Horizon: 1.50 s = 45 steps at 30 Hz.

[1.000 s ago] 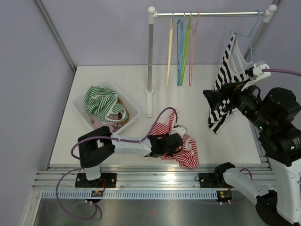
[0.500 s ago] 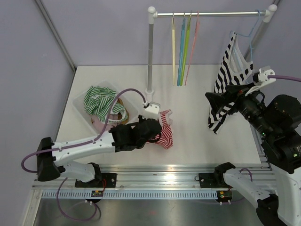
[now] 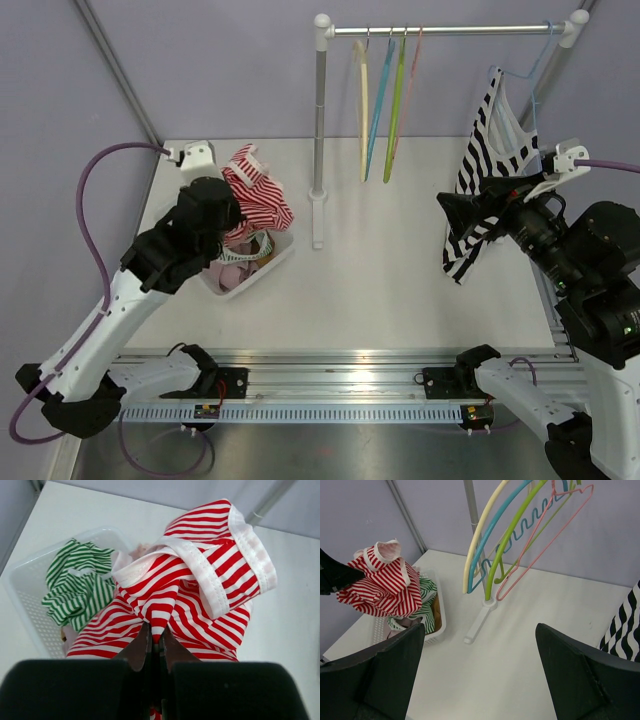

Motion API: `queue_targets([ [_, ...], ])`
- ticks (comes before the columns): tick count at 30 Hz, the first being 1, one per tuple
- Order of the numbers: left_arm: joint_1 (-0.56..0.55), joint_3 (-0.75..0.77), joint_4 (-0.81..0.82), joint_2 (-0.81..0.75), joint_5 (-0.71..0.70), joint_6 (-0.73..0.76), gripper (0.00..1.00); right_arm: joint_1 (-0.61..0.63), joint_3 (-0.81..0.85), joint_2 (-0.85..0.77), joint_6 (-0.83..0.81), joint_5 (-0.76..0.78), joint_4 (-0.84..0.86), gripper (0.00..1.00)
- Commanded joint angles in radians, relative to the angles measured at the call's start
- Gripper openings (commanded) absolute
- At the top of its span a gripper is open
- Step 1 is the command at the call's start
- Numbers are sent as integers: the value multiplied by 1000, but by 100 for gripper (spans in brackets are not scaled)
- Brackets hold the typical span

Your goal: Remove the tank top from the hanger

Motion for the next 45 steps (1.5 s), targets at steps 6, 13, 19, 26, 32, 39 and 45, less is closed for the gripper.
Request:
queue_targets([
  [6,463,48,-23,178,439,24,0,1,-5,33,5,-2,55,99],
  [13,660,48,13,519,584,-67,0,3,-25,67,10,30,52,99],
  [19,678,-40,110,774,595,-133,0,1,-36,66,8,45,32,100],
  [26,681,-45,112,737,566,-137,4,3,-10,96,23,173,-24,100],
  [32,700,89,-3,607,513,-118,47,3,35,131,31,211,-44,99],
  [39,723,218,-112,454,521,-79,89,1,139,213,4,467,-99,100],
  [45,720,220,-97,233,708,2,99,-72,306,387,-66,647,-146,100],
])
